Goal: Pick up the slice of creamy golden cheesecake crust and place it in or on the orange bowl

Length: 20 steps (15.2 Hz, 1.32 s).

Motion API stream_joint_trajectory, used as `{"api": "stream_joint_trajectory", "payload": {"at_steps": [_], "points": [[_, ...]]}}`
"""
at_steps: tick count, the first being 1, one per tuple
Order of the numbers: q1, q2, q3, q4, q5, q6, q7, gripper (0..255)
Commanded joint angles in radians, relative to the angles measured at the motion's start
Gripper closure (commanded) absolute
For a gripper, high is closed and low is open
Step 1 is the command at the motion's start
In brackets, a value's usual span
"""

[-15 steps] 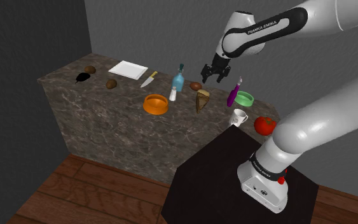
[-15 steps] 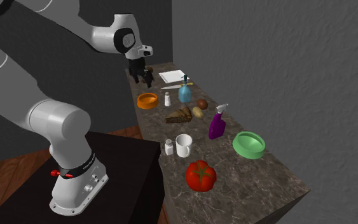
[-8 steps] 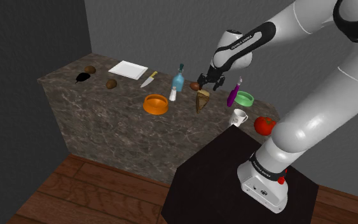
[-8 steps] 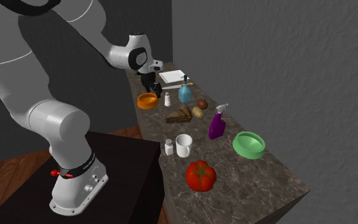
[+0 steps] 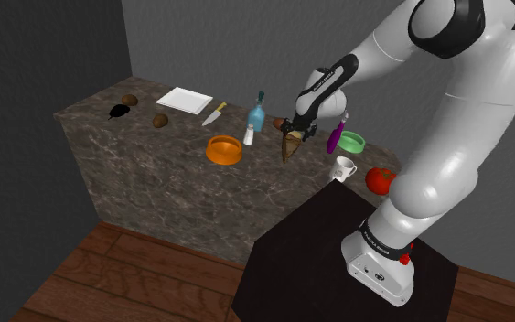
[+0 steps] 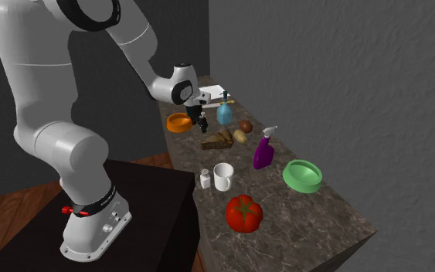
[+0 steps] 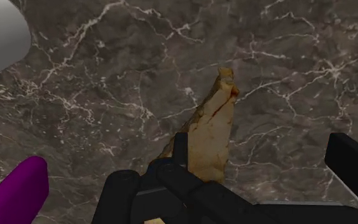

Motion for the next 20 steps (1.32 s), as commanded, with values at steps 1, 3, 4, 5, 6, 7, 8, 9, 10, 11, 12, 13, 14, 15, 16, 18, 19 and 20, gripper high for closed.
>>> {"api": "stream_joint_trajectory", "payload": {"at_steps": [1,3,4,5,6,7,8,9,10,11,12,13,14,15,16,18,19,20], "points": [[-0.014,0.083,-0.001,0.044,0.024,0.043,0.012,0],[-0.033,0.161,0.002,0.087,0.047,0.080,0.022,0],[-0.042,0.199,0.004,0.110,0.059,0.096,0.027,0],[-0.053,0.237,0.007,0.134,0.069,0.112,0.033,0],[-0.060,0.261,0.008,0.149,0.076,0.121,0.037,0],[-0.063,0.276,0.012,0.156,0.078,0.129,0.036,0],[-0.067,0.291,0.016,0.164,0.080,0.137,0.034,0],[-0.071,0.306,0.019,0.171,0.081,0.145,0.033,0],[-0.075,0.321,0.023,0.179,0.083,0.153,0.031,0],[-0.078,0.337,0.026,0.186,0.085,0.160,0.030,0],[-0.082,0.352,0.029,0.195,0.086,0.168,0.029,0],[-0.085,0.367,0.032,0.203,0.088,0.175,0.028,0],[-0.087,0.376,0.034,0.208,0.088,0.179,0.027,0],[-0.087,0.376,0.034,0.208,0.088,0.179,0.027,0],[-0.087,0.376,0.034,0.208,0.088,0.179,0.027,0],[-0.087,0.376,0.034,0.208,0.088,0.179,0.027,0],[-0.087,0.376,0.034,0.208,0.088,0.179,0.027,0],[-0.087,0.376,0.034,0.208,0.088,0.179,0.027,0]]}}
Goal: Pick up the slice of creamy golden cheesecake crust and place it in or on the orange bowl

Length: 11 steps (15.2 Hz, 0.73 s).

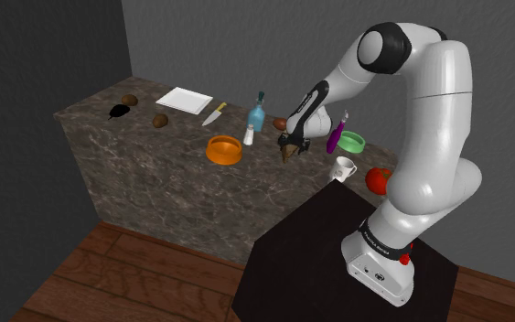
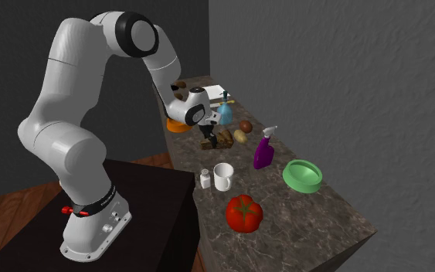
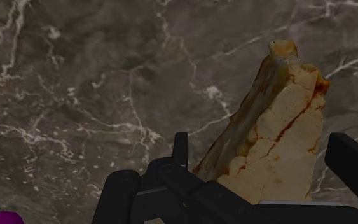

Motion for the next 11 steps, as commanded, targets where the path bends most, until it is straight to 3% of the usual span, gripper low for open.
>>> {"api": "stream_joint_trajectory", "payload": {"at_steps": [1,2,11], "points": [[0.000,0.000,0.000,0.000,0.000,0.000,0.000,0],[0.000,0.000,0.000,0.000,0.000,0.000,0.000,255],[0.000,0.000,0.000,0.000,0.000,0.000,0.000,255]]}}
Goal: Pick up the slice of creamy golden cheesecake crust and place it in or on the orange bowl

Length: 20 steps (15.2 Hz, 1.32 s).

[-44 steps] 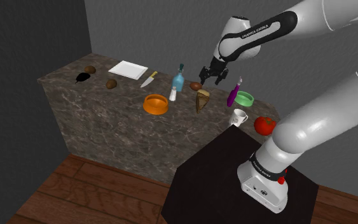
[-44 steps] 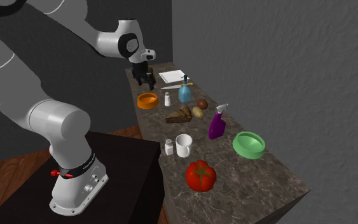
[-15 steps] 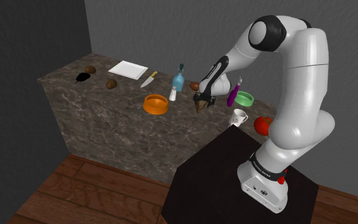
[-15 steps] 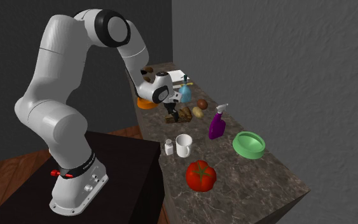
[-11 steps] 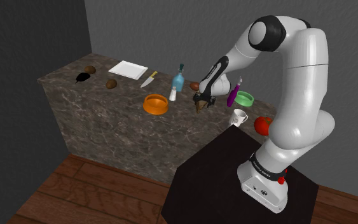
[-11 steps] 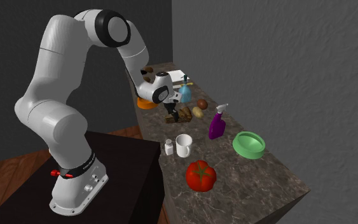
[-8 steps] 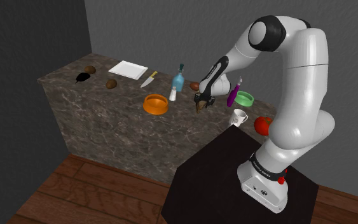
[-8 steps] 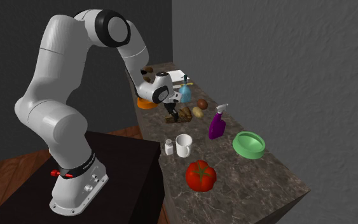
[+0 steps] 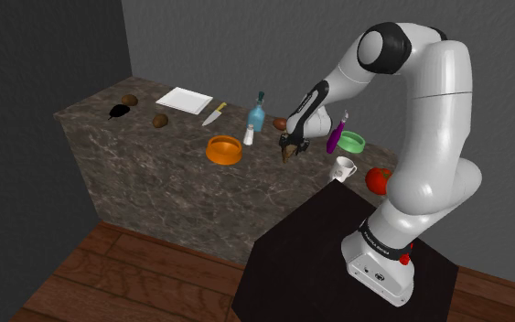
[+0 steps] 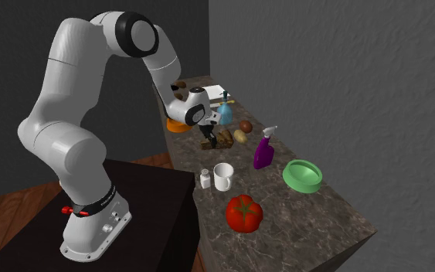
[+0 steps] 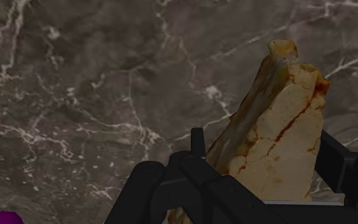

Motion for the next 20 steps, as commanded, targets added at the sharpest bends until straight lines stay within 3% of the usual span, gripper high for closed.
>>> {"api": "stream_joint_trajectory", "payload": {"at_steps": [1,20], "points": [[0.002,-0.013,-0.003,-0.005,-0.001,-0.009,0.000,255],[0.050,-0.267,-0.060,-0.064,-0.044,-0.203,0.019,255]]}}
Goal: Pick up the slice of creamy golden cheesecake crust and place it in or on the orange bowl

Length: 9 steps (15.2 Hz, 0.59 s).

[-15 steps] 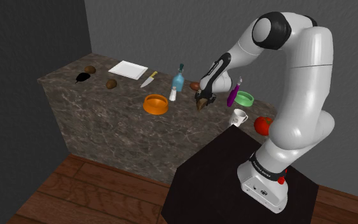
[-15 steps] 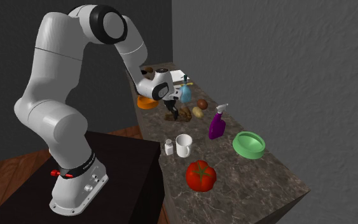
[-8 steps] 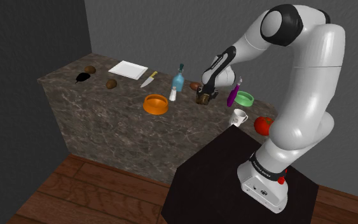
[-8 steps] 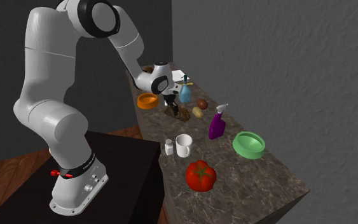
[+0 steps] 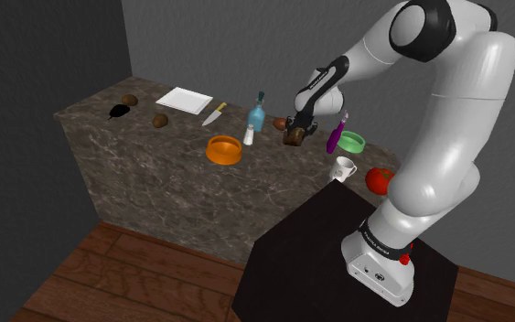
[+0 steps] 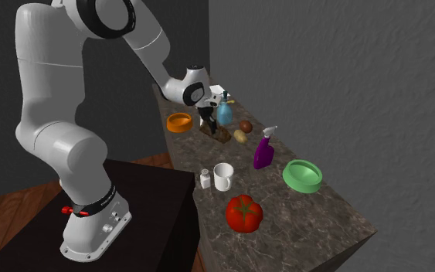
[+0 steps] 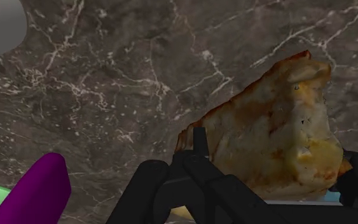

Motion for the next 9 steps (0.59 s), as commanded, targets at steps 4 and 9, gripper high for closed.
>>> {"api": "stream_joint_trajectory", "payload": {"at_steps": [4,9], "points": [[0.034,-0.044,-0.011,0.006,-0.021,-0.051,0.039,255],[0.144,-0.022,-0.008,0.052,-0.058,-0.084,0.186,255]]}}
